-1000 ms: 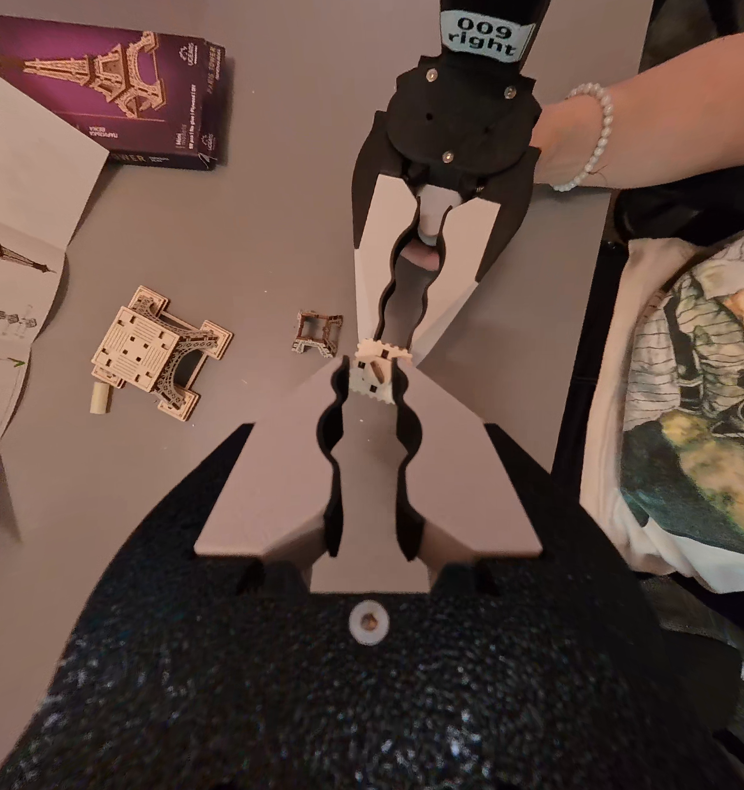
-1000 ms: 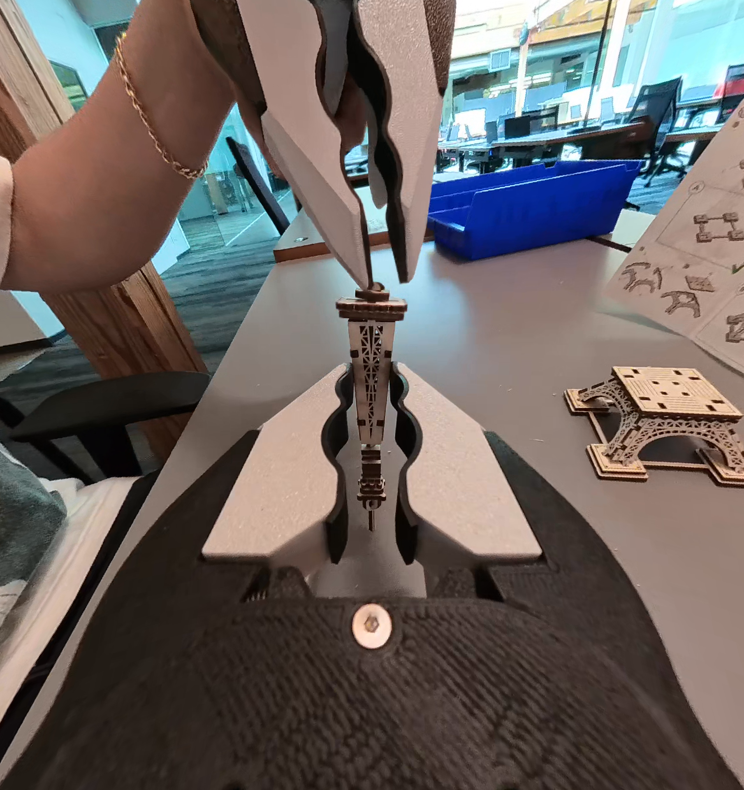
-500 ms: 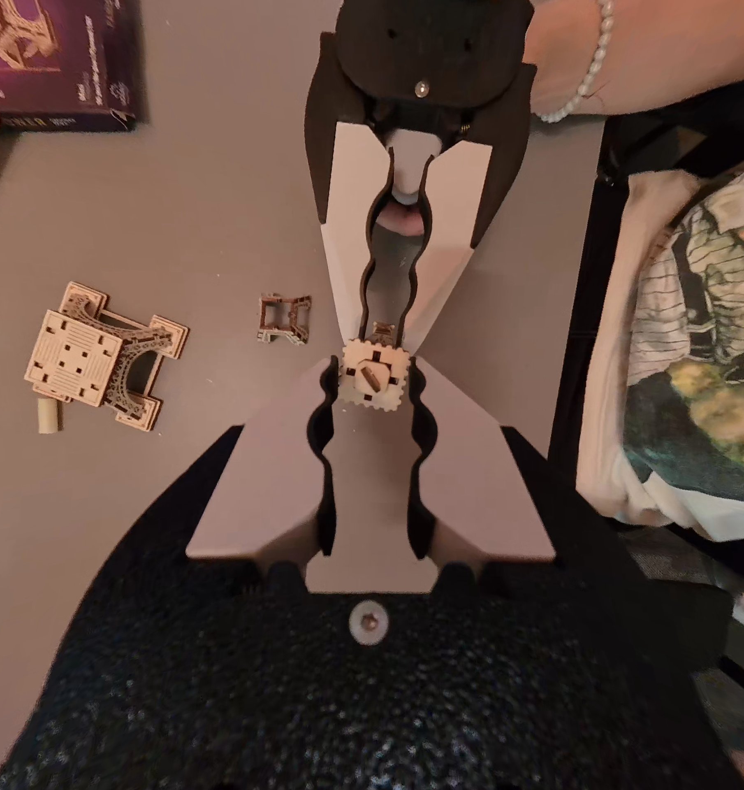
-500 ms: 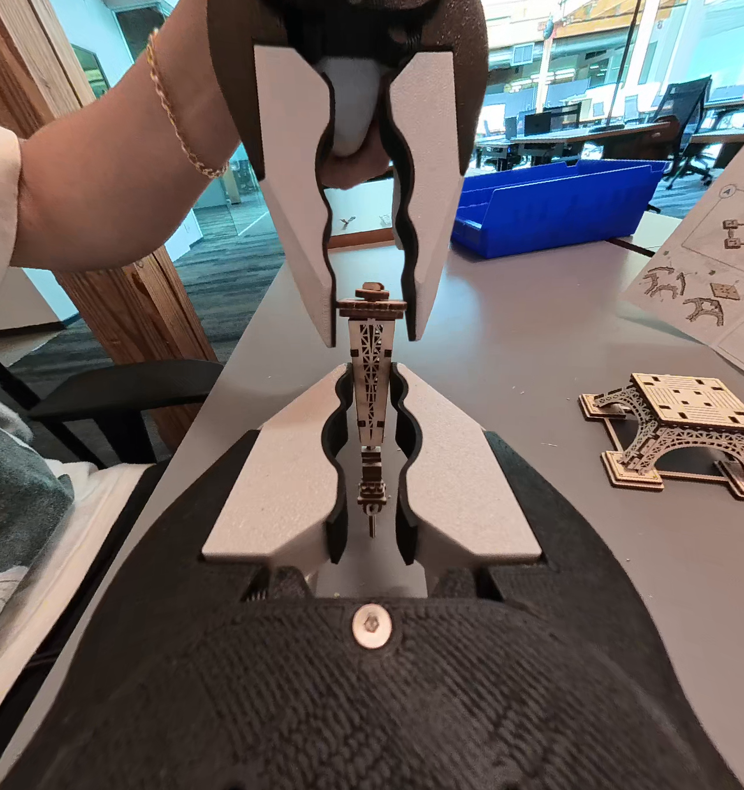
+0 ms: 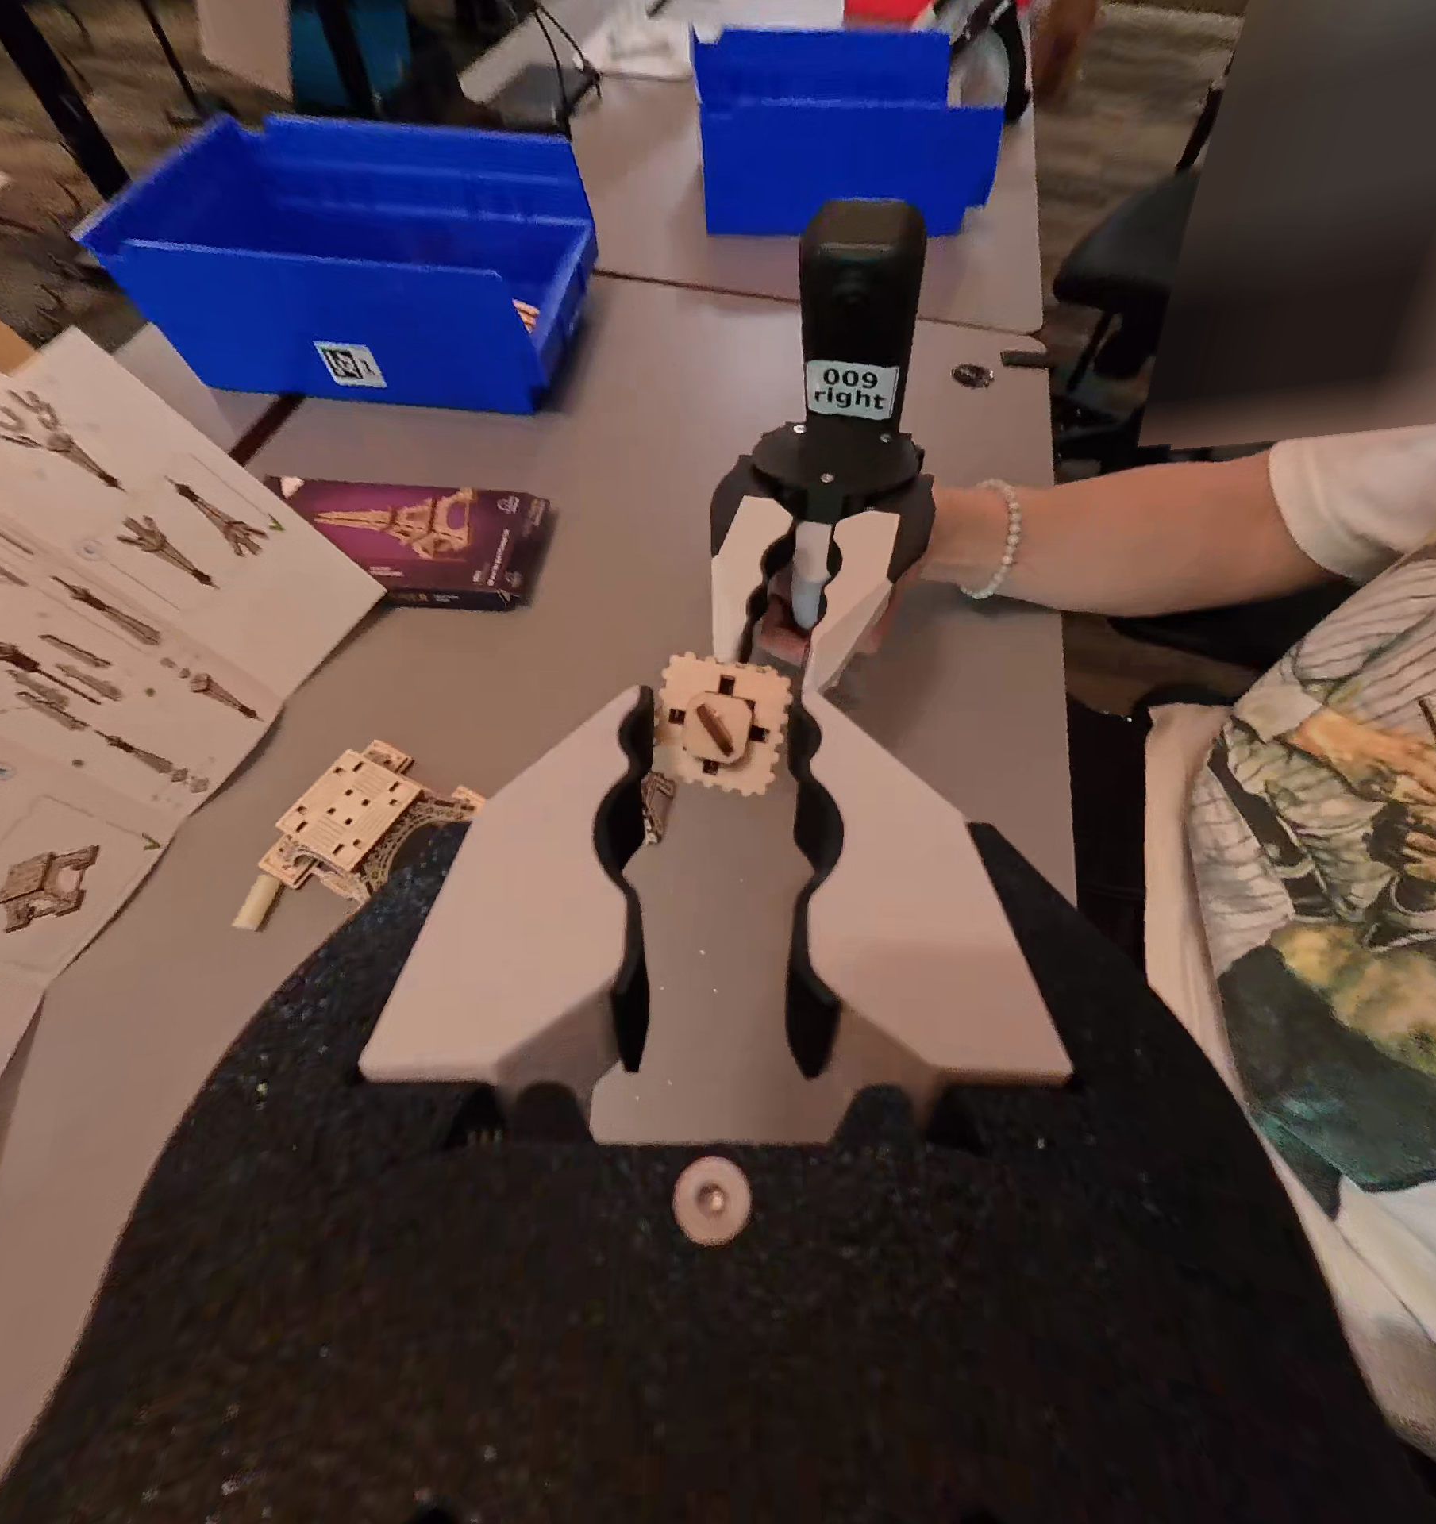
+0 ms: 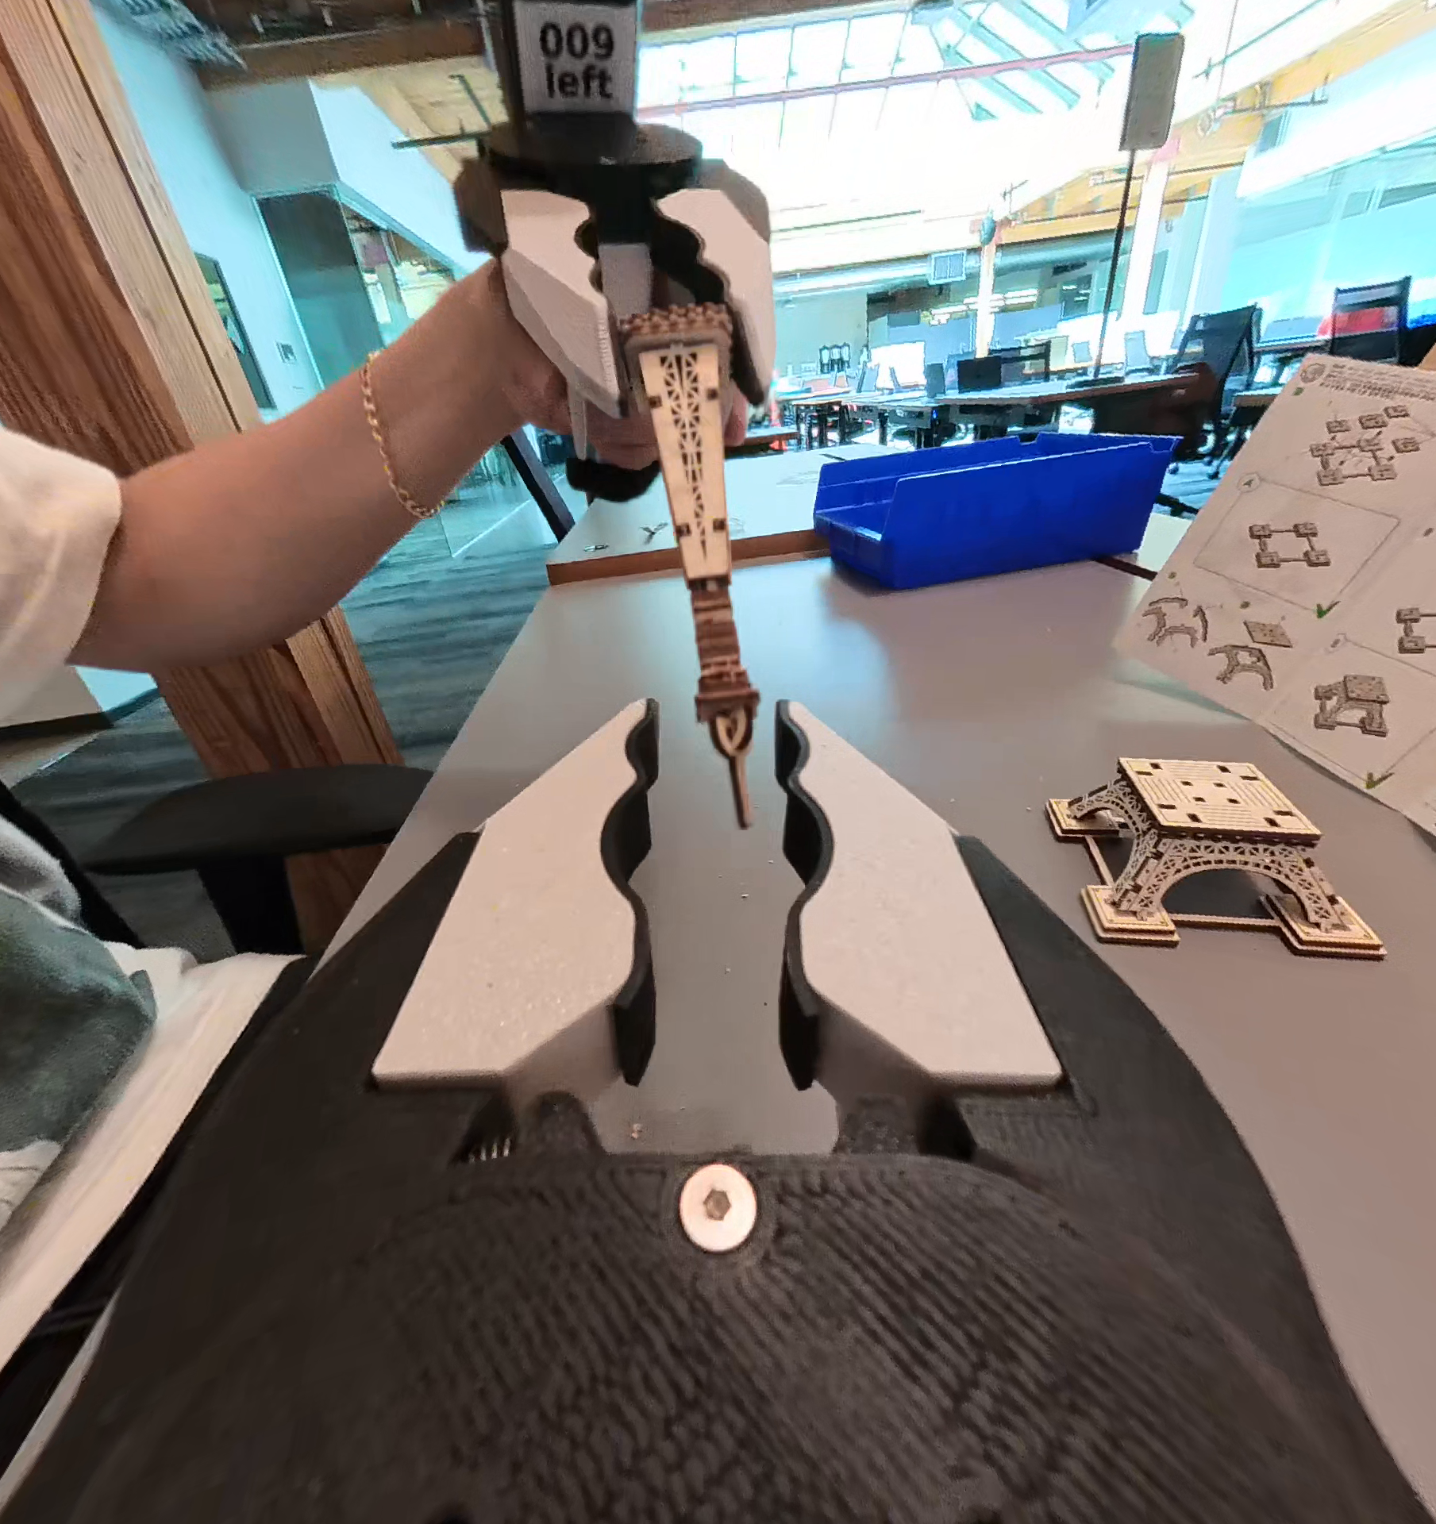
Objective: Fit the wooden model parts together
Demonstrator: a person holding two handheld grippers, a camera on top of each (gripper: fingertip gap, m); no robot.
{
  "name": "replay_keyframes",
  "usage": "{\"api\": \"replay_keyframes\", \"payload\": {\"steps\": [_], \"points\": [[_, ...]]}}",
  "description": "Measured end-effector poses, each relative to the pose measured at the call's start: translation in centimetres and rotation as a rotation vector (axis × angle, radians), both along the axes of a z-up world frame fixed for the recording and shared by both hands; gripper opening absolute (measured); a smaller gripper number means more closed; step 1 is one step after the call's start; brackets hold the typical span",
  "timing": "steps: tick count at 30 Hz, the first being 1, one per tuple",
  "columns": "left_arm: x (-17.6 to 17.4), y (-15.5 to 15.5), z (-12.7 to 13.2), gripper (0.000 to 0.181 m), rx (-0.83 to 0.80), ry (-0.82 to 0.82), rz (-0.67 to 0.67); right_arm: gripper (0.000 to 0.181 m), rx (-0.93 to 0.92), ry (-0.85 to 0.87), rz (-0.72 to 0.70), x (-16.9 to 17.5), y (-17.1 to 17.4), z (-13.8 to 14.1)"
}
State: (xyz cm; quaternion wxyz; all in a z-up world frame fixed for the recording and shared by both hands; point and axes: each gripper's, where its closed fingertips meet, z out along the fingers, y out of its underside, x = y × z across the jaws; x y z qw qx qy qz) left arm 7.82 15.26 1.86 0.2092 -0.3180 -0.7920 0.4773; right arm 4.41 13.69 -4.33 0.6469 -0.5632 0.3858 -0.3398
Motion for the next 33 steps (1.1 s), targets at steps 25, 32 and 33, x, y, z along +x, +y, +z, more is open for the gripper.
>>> {"api": "replay_keyframes", "payload": {"steps": [25,32,33], "points": [[-1.9,1.4,-0.6,0.029,-0.108,0.014,-0.033,0.009,-0.058,-0.178,0.01,-0.4,1.7,2.6],[-1.6,1.5,-1.1,0.029,-0.11,0.012,-0.018,0.009,-0.083,-0.149,0.015,-0.3,1.8,1.9],[-1.6,1.4,-1.1,0.029,-0.115,0.011,-0.013,0.009,-0.081,-0.141,0.014,-0.2,1.7,1.8]]}}
